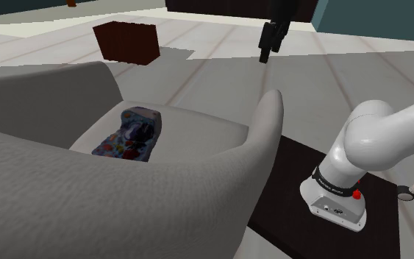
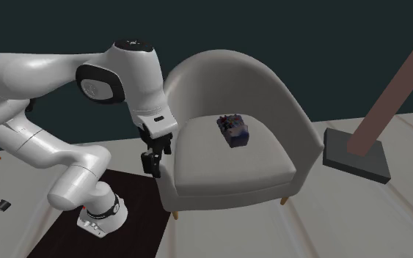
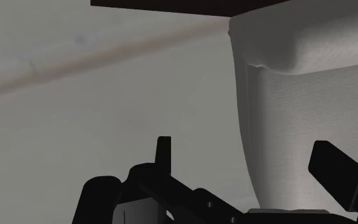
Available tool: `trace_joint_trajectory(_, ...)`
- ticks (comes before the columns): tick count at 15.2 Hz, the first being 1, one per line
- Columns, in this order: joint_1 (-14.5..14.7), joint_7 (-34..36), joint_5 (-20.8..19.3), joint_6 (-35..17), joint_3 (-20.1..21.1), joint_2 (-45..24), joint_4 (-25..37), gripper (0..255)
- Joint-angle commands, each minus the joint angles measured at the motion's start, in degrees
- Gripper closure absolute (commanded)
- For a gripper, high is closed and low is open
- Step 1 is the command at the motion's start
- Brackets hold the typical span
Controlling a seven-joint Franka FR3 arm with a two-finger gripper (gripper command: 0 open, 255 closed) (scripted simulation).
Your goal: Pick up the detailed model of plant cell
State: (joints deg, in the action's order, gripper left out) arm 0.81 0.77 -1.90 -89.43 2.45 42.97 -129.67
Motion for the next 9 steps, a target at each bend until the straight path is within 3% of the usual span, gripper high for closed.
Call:
trace_joint_trajectory(1, 0.0, 0.0, 0.0, 0.0, 0.0, 0.0, 0.0, 0)
trace_joint_trajectory(9, 3.6, 1.1, 6.5, -9.1, 2.5, -11.8, 2.9, 0)
